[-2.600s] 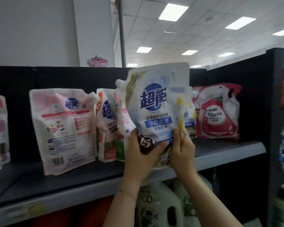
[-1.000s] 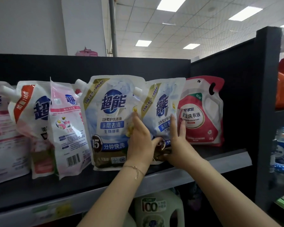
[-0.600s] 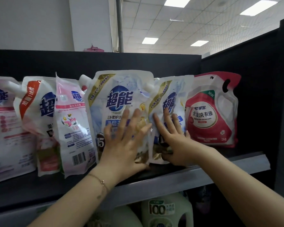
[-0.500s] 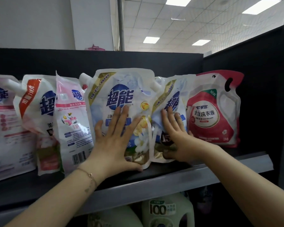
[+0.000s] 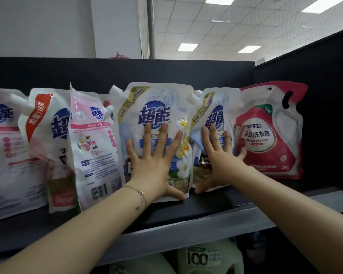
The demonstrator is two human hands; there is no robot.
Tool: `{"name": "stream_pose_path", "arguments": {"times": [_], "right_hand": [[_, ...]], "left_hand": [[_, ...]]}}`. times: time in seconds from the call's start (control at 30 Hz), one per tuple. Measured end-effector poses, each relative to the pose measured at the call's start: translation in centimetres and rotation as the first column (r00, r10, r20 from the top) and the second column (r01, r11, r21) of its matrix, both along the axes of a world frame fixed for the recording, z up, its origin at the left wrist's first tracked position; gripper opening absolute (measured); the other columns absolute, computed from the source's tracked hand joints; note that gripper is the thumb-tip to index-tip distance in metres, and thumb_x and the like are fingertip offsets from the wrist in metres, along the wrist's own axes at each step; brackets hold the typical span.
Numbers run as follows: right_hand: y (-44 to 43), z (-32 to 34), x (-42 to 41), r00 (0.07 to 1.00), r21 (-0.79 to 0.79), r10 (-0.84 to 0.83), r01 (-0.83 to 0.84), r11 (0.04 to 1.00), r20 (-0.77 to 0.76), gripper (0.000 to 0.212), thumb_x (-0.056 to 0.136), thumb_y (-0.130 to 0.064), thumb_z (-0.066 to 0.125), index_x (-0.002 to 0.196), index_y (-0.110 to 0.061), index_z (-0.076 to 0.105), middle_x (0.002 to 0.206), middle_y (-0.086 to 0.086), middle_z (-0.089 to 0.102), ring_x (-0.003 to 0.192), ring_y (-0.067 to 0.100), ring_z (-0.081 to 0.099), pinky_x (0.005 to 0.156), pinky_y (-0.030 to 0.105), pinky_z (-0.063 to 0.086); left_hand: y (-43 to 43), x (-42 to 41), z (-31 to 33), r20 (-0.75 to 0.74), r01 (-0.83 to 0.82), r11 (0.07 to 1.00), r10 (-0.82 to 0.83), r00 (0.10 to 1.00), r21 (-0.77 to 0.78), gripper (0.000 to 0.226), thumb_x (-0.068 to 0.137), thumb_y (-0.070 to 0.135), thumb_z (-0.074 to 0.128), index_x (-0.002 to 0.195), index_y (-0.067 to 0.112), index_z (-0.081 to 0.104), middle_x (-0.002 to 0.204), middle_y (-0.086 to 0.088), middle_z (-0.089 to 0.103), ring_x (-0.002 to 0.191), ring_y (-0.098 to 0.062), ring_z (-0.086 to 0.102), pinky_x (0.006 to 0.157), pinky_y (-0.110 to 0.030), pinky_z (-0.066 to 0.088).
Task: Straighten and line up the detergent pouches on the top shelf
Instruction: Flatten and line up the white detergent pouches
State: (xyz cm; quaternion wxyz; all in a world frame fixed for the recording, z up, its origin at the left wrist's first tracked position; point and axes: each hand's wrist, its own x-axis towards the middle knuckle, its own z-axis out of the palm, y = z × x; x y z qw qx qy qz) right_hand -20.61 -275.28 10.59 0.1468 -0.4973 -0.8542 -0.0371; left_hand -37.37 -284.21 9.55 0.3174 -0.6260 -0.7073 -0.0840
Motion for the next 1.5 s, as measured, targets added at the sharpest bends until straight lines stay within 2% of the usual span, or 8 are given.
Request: {"name": "stream_pose_path", "arguments": {"times": [0.23, 0.43, 0.57, 0.67, 0.83, 0.93, 1.17, 1.5], "right_hand": [[1.4, 1.0, -2.2, 0.985, -0.03, -0.166, 0.164, 0.986, -0.057, 0.163, 0.046, -0.063, 0.086, 0.128, -0.027, -0.05, 0.139, -0.002, -0.054, 0.133, 0.044, -0.036, 0.101, 0.076, 0.002], [0.7, 0.2, 0.0, 0.999, 0.015, 0.032, -0.031, 0.999, -0.04, 0.159, 0.039, -0.077, 0.077, 0.133, -0.035, -0.044, 0.144, -0.011, -0.047, 0.137, 0.037, -0.033, 0.105, 0.072, 0.003], [-0.6, 0.4, 2.7, 0.947, 0.057, 0.217, -0.209, 0.976, -0.238, 0.118, 0.065, -0.068, 0.069, 0.149, -0.042, -0.01, 0.156, -0.018, -0.022, 0.144, 0.024, -0.02, 0.113, 0.06, 0.01], [-0.8, 1.7, 4.2, 0.828, 0.261, 0.328, -0.228, 0.938, -0.455, 0.063, 0.091, -0.041, 0.058, 0.146, -0.028, 0.03, 0.151, -0.003, 0.03, 0.136, 0.023, 0.034, 0.107, 0.043, 0.037], [-1.2, 4.6, 3.4, 0.804, 0.47, 0.4, -0.173, 0.865, -0.441, 0.048, 0.097, -0.026, 0.052, 0.14, -0.019, 0.034, 0.121, 0.008, 0.057, 0.08, 0.016, 0.056, 0.076, 0.045, 0.053], [-1.3, 5.9, 1.9, 0.813, 0.583, 0.452, -0.178, 0.793, -0.368, 0.054, 0.098, -0.031, 0.048, 0.146, -0.024, 0.024, 0.088, -0.001, 0.059, 0.058, 0.014, 0.049, 0.055, 0.036, 0.047], [-1.0, 7.8, 0.4, 0.899, 0.512, 0.282, -0.077, 0.855, -0.335, 0.035, 0.101, -0.035, 0.041, 0.123, -0.01, 0.031, 0.072, 0.012, 0.06, 0.059, 0.032, 0.057, 0.055, 0.041, 0.049], [-1.6, 9.8, 0.6, 0.911, 0.61, 0.246, 0.008, 0.792, -0.331, 0.034, 0.098, -0.033, 0.05, 0.111, -0.004, 0.039, 0.074, 0.011, 0.058, 0.054, 0.025, 0.049, 0.044, 0.029, 0.034]], "left_hand": [[0.6, 1.0, -0.3, -0.016, -0.005, 1.0, 0.005, 1.0, 0.023, 0.144, 0.05, 0.091, 0.054, 0.131, 0.03, -0.047, 0.135, -0.009, -0.057, 0.12, -0.043, -0.052, 0.092, -0.074, -0.02], [-0.2, -0.2, -0.5, -0.026, 0.05, 0.998, -0.049, 0.998, 0.03, 0.141, 0.049, 0.093, 0.05, 0.134, 0.033, -0.044, 0.138, -0.008, -0.054, 0.124, -0.042, -0.049, 0.097, -0.074, -0.015], [-1.1, -1.3, -0.4, -0.039, 0.083, 0.996, -0.082, 0.996, 0.025, 0.139, 0.047, 0.095, 0.047, 0.136, 0.035, -0.042, 0.14, -0.006, -0.052, 0.125, -0.04, -0.049, 0.101, -0.072, -0.015], [-1.9, -1.4, -0.3, -0.022, 0.142, 0.989, -0.141, 0.99, 0.049, 0.129, 0.049, 0.097, 0.032, 0.139, 0.035, -0.036, 0.145, -0.003, -0.047, 0.13, -0.033, -0.046, 0.101, -0.066, -0.021], [-2.3, 1.2, -0.4, -0.219, 0.4, 0.905, -0.365, 0.905, 0.144, 0.068, 0.081, 0.058, 0.042, 0.136, 0.018, 0.048, 0.151, -0.007, 0.036, 0.143, -0.027, 0.023, 0.112, -0.059, 0.015], [-1.5, 3.8, -0.3, -0.245, 0.535, 0.845, -0.514, 0.822, 0.023, 0.047, 0.082, 0.036, 0.059, 0.122, 0.012, 0.062, 0.132, -0.011, 0.057, 0.128, -0.028, 0.049, 0.109, -0.046, 0.032], [1.3, 8.3, 0.5, -0.254, 0.052, 0.941, -0.144, 0.956, -0.335, 0.057, 0.102, 0.029, 0.033, 0.151, 0.005, 0.014, 0.157, -0.014, 0.015, 0.144, -0.028, 0.014, 0.115, -0.04, 0.014], [1.7, 9.0, -0.1, -0.292, -0.001, 0.899, -0.141, 0.946, -0.437, 0.073, 0.097, 0.019, 0.046, 0.145, -0.013, 0.001, 0.154, -0.031, -0.001, 0.143, -0.044, 0.004, 0.118, -0.049, 0.003]]}}
